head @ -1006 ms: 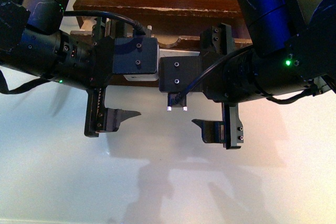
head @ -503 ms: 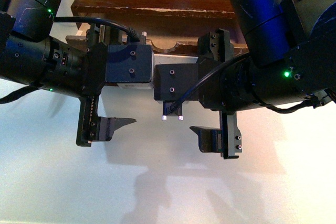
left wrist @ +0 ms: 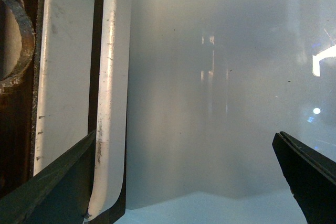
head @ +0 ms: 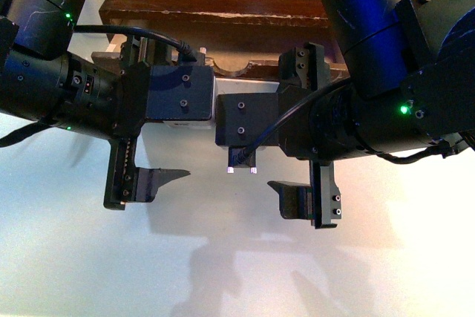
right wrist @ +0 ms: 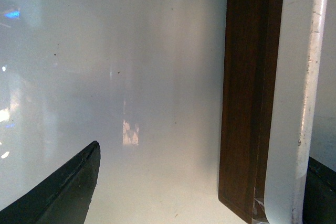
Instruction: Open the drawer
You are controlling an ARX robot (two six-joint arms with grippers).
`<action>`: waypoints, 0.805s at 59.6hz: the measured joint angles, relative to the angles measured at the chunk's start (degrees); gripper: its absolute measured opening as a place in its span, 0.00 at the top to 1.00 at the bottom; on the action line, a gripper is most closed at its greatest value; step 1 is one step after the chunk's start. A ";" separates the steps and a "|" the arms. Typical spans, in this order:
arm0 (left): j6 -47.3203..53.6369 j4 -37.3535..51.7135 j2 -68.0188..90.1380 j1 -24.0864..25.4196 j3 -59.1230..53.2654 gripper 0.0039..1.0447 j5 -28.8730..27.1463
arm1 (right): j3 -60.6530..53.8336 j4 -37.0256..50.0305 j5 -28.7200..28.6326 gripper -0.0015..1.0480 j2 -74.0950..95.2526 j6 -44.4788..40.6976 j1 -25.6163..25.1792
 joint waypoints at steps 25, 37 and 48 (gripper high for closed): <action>-0.24 0.04 -0.31 -0.52 -0.44 0.08 -0.13 | -0.70 0.68 0.00 0.08 -0.24 0.39 0.09; -0.44 0.28 -1.01 -0.50 -1.55 0.08 -0.15 | -1.16 0.68 -0.04 0.08 -0.55 0.81 0.63; -0.42 0.37 -1.75 -0.50 -2.56 0.08 -0.22 | -1.44 0.68 0.00 0.08 -0.74 1.07 1.29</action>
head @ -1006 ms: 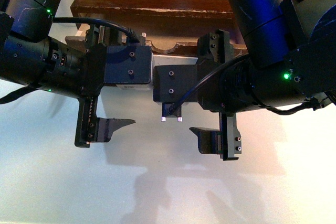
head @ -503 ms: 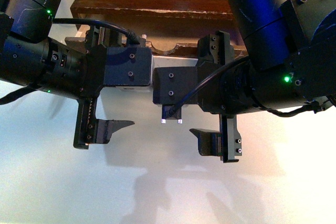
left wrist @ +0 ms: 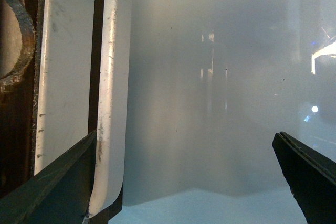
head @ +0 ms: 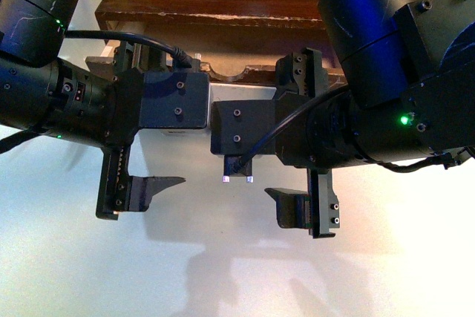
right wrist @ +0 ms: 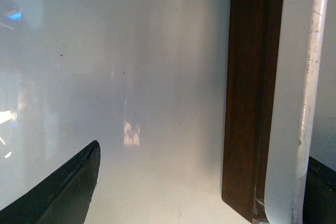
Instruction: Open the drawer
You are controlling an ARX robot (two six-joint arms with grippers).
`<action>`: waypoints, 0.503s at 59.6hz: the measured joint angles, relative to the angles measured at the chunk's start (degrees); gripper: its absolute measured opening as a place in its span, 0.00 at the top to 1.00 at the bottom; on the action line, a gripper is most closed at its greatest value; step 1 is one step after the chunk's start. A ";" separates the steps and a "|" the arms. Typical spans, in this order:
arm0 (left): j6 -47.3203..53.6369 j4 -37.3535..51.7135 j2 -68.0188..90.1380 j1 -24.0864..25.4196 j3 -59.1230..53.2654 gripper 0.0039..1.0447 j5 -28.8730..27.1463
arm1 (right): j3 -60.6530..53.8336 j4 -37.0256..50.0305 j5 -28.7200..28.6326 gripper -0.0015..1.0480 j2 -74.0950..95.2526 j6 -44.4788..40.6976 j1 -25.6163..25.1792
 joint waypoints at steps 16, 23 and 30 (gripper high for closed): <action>0.28 -0.02 -0.87 0.11 -1.20 0.08 0.00 | -0.63 0.11 0.39 0.08 -0.33 0.20 0.74; 0.63 0.04 -1.07 0.31 -1.55 0.08 0.04 | -0.74 0.31 0.70 0.08 -0.33 0.22 1.09; 0.87 0.20 -1.11 0.68 -1.73 0.08 0.31 | -0.83 0.92 0.92 0.08 -0.31 0.85 1.46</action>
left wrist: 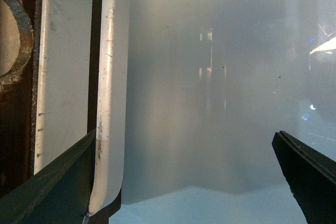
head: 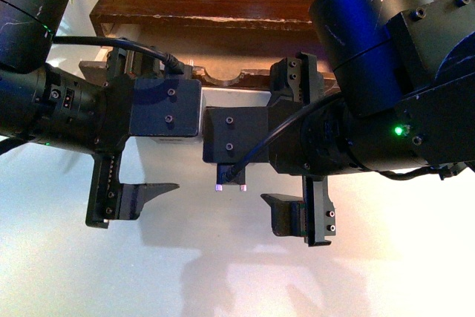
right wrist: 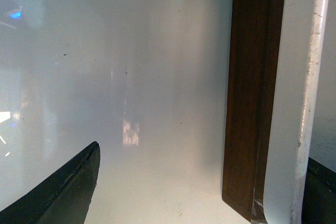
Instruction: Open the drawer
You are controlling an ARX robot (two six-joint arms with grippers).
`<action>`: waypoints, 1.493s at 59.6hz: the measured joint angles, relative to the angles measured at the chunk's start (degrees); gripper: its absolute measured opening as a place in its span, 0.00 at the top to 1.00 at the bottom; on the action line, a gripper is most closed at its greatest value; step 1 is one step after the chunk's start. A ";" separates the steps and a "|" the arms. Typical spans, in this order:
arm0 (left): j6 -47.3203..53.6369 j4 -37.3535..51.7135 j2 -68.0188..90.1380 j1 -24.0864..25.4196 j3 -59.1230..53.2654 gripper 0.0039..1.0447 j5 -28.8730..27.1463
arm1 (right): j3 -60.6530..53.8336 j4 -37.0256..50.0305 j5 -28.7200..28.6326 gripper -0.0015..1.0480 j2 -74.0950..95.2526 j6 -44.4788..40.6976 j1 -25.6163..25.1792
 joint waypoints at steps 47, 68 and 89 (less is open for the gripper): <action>2.21 -0.31 -3.63 3.78 -2.60 0.08 3.30 | -0.33 6.58 1.29 0.08 1.07 4.37 2.45; -7.08 -1.31 -10.10 4.02 -4.76 0.08 9.03 | -2.56 8.76 0.28 0.08 -2.40 3.43 5.18; -16.35 -2.03 -17.68 6.58 -5.62 0.08 14.08 | -7.37 10.71 1.33 0.08 -11.21 3.96 2.54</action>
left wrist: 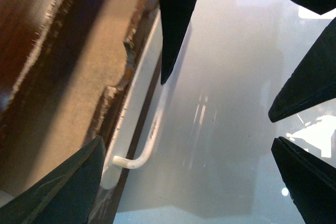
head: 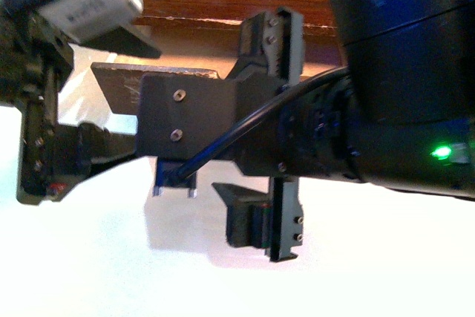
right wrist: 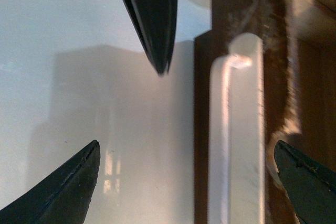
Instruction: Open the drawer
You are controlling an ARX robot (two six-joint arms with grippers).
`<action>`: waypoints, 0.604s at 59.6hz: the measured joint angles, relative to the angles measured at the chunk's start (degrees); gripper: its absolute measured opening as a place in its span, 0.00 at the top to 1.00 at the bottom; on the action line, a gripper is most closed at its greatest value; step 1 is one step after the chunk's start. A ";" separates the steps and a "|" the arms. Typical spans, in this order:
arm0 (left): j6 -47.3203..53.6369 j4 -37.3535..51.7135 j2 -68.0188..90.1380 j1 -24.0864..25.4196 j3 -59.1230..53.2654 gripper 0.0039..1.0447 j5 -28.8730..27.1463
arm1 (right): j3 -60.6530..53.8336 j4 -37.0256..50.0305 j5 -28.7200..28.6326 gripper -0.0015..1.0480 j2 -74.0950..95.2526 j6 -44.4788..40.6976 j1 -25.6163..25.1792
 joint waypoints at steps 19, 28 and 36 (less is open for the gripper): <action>-16.90 4.74 -8.46 8.76 -1.55 0.08 5.57 | -9.27 1.42 1.90 0.08 -13.27 5.86 -9.31; -28.94 9.88 -10.69 15.74 -3.10 0.08 5.86 | -14.16 4.07 4.57 0.08 -20.59 13.53 -14.62; -40.89 13.97 -13.73 22.27 -4.98 0.08 5.40 | -18.99 5.22 8.46 0.08 -28.28 22.95 -18.58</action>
